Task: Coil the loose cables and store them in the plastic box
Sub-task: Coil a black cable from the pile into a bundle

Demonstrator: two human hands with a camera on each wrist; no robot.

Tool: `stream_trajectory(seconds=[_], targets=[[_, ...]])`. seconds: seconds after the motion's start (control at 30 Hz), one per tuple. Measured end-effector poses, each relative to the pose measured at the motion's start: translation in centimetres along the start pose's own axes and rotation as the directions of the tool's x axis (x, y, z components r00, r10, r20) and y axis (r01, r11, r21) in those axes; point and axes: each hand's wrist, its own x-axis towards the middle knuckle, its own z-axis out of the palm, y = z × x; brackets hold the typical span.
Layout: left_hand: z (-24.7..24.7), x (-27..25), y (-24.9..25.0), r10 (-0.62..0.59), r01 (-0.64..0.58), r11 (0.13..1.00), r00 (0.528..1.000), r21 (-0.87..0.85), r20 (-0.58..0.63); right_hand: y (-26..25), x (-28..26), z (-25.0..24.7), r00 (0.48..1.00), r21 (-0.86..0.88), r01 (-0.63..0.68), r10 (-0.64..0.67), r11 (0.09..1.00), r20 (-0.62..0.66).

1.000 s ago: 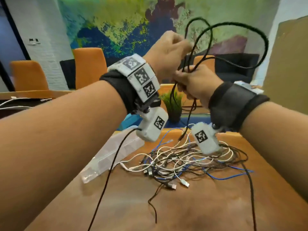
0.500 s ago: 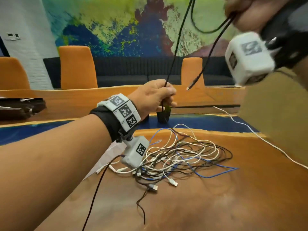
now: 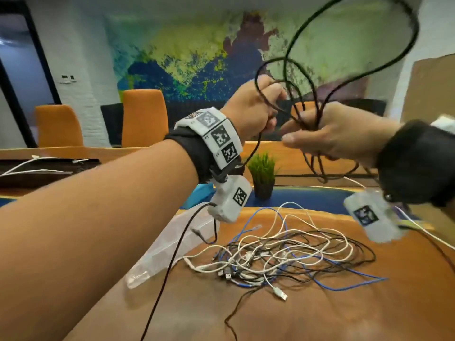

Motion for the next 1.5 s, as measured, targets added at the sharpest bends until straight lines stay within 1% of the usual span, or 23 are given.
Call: stream_trajectory(seconds=[0.07, 0.13, 0.17, 0.27, 0.37, 0.5, 0.63, 0.7, 0.77, 0.87, 1.0, 1.07, 1.13, 1.17, 1.2, 1.23, 1.27, 1.33, 1.37, 1.4, 1.43, 1.47, 1.5], targets=[[1.1, 0.7, 1.3, 0.069, -0.069, 0.998, 0.996, -0.004, 0.062, -0.9, 1.0, 3.3, 0.990, 0.004, 0.132, -0.131, 0.991, -0.056], [1.7, 0.9, 2.1, 0.058, -0.054, 0.998, 0.994, -0.043, 0.094, -0.6, 2.1, 4.7, 0.983, 0.301, 0.119, -0.070, 0.946, -0.169], [1.7, 0.9, 2.5, 0.055, -0.052, 0.998, 0.995, -0.033, 0.078, -0.6, 2.3, 4.8, 0.974, 0.378, 0.104, -0.017, 0.920, -0.226], [0.7, 0.0, 3.0, 0.030, -0.031, 0.999, 0.998, 0.021, 0.055, -1.1, 2.8, 4.7, 0.945, 0.428, 0.072, 0.076, 0.901, -0.319], [-0.3, -1.9, 1.4, -0.093, 0.079, 0.987, 0.991, 0.139, 0.100, -1.5, 3.1, 2.0, 0.947, 0.550, 0.034, 0.149, 0.834, -0.284], [0.9, -5.5, -4.1, -0.250, 0.207, 0.962, 0.932, 0.181, 0.264, -0.8, 2.9, -1.7, 0.963, 0.674, 0.059, 0.136, 0.736, -0.233], [0.6, -8.8, -7.4, -0.335, 0.363, 0.931, 0.888, -0.031, 0.315, 1.2, 1.7, -4.4, 0.946, 0.707, -0.002, 0.231, 0.707, -0.229], [-0.8, -9.8, -8.4, -0.395, 0.439, 0.894, 0.866, -0.089, 0.305, 3.0, 1.0, -5.6, 0.918, 0.738, -0.112, 0.353, 0.665, -0.179], [-2.3, -10.7, -9.0, -0.462, 0.503, 0.861, 0.836, -0.078, 0.296, 5.3, 0.4, -6.3, 0.856, 0.756, -0.280, 0.510, 0.592, -0.083], [-3.9, -11.2, -8.7, -0.545, 0.574, 0.817, 0.799, -0.053, 0.255, 9.4, -0.2, -6.4, 0.709, 0.726, -0.504, 0.704, 0.468, 0.038], [-4.0, -10.1, -6.6, -0.611, 0.636, 0.758, 0.770, -0.147, 0.182, 12.8, -1.4, -2.8, 0.532, 0.645, -0.691, 0.834, 0.326, 0.148], [-3.5, -9.3, -5.2, -0.628, 0.662, 0.724, 0.749, -0.196, 0.212, 14.2, -1.8, -0.3, 0.465, 0.543, -0.785, 0.862, 0.297, 0.202], [-2.7, -8.5, -4.2, -0.622, 0.671, 0.713, 0.740, -0.206, 0.258, 14.4, -2.5, 1.6, 0.426, 0.381, -0.864, 0.881, 0.329, 0.207], [-2.4, -8.2, -3.9, -0.615, 0.668, 0.718, 0.740, -0.197, 0.273, 14.4, -2.6, 2.2, 0.436, 0.291, -0.879, 0.884, 0.379, 0.166], [-2.1, -7.9, -3.7, -0.607, 0.664, 0.725, 0.742, -0.183, 0.285, 13.8, -2.8, 2.6, 0.484, 0.166, -0.868, 0.871, 0.467, 0.083], [-1.8, -7.6, -3.5, -0.599, 0.659, 0.733, 0.744, -0.171, 0.296, 13.4, -2.7, 2.8, 0.557, -0.004, -0.831, 0.830, 0.557, -0.027], [-1.6, -7.4, -3.4, -0.592, 0.654, 0.739, 0.746, -0.163, 0.306, 12.6, -2.7, 2.7, 0.635, -0.207, -0.769, 0.760, 0.605, -0.137], [-1.3, -7.1, -3.1, -0.574, 0.642, 0.749, 0.751, -0.162, 0.325, 10.2, -2.3, 2.4, 0.804, -0.481, -0.577, 0.563, 0.660, -0.192], [-1.1, -6.9, -3.0, -0.563, 0.636, 0.753, 0.756, -0.170, 0.334, 9.1, -1.9, 2.3, 0.881, -0.501, -0.458, 0.449, 0.734, -0.147], [-1.0, -6.8, -3.0, -0.552, 0.630, 0.754, 0.760, -0.184, 0.343, 7.8, -1.7, 2.4, 0.933, -0.407, -0.351, 0.354, 0.843, -0.071], [-0.9, -6.7, -2.9, -0.541, 0.626, 0.753, 0.765, -0.204, 0.351, 6.3, -1.5, 2.7, 0.961, -0.228, -0.265, 0.275, 0.937, 0.011], [-0.8, -6.7, -2.8, -0.530, 0.622, 0.749, 0.769, -0.229, 0.357, 5.0, -1.4, 3.3, 0.973, -0.021, -0.206, 0.207, 0.978, 0.099], [-0.7, -6.7, -2.8, -0.521, 0.619, 0.742, 0.774, -0.258, 0.361, 4.1, -1.1, 3.9, 0.976, 0.156, -0.172, 0.148, 0.973, 0.158]])
